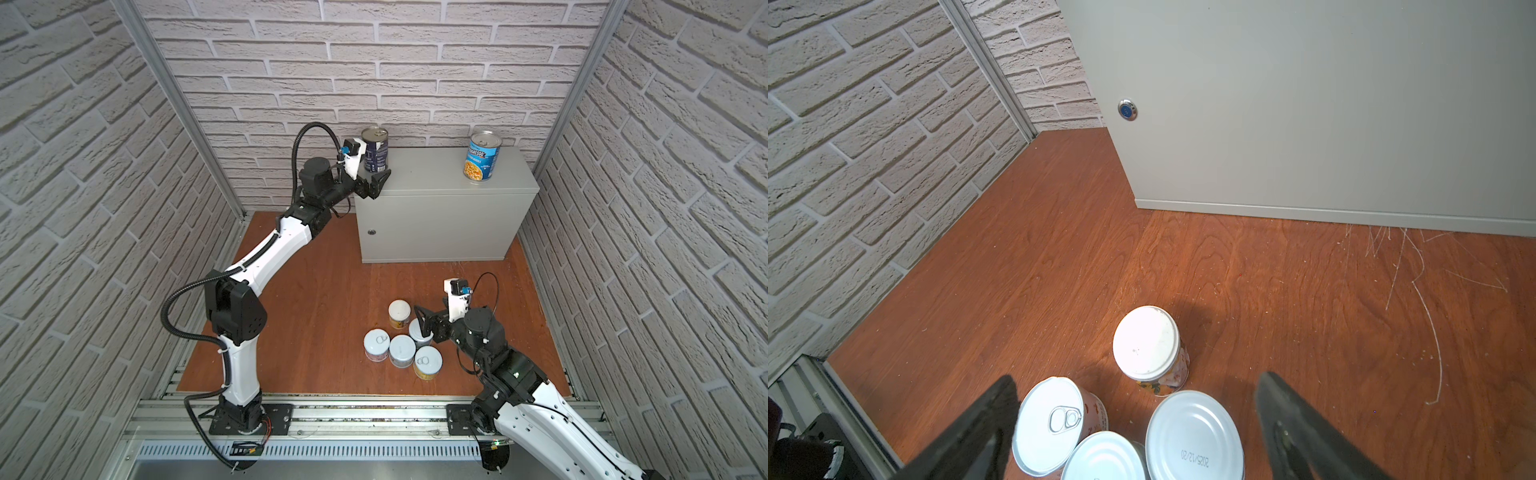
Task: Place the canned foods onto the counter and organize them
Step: 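Lower the purple can onto the cabinet top with the left gripper, then open and withdraw the left gripper while the right gripper lowers to the cans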
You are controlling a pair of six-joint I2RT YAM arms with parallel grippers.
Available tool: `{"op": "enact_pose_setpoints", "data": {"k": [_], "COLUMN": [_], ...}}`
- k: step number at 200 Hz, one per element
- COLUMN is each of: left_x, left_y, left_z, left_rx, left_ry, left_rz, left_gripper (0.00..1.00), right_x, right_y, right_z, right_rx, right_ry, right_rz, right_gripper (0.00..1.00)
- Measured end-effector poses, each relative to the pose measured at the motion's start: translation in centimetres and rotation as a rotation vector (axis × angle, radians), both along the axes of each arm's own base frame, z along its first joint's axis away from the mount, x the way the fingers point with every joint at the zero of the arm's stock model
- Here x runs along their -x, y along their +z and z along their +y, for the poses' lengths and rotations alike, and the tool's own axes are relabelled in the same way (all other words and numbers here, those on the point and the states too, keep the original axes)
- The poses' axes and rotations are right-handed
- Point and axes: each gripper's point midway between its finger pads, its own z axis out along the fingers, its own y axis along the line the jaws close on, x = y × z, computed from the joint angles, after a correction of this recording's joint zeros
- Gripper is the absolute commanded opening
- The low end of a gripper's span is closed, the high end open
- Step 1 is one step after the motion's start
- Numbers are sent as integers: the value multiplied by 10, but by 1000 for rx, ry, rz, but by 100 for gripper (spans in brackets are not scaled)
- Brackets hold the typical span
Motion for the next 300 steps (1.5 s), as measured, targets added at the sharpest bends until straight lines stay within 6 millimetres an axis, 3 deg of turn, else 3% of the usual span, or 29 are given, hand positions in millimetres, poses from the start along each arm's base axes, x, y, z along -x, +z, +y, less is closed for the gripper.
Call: {"op": "enact_pose_setpoints", "data": {"k": [45, 80, 130, 198, 239, 300], "left_x": [21, 53, 110, 163, 191, 228], "left_y": [-25, -12, -4, -47, -78, -134], "left_z": [7, 25, 65, 124, 152, 172], "left_rx": [-30, -12, 72, 104, 56, 37], "left_ry": [-1, 26, 114, 262, 330, 341], "left_rz": [60, 47, 67, 222, 294, 380], "left_gripper": [98, 98, 98, 98, 98, 98], "right_x": [-3, -9, -17, -18, -13, 19], "right_y": [-7, -20, -17, -55, -51, -74], "right_z": [1, 6, 16, 25, 16, -2], "right_rx": [19, 88, 165, 279, 342, 388], "right_ry": [-3, 3, 36, 74, 52, 40], "right_rz": [25, 109, 193, 393, 463, 629], "right_gripper": [91, 91, 91, 90, 89, 89]}}
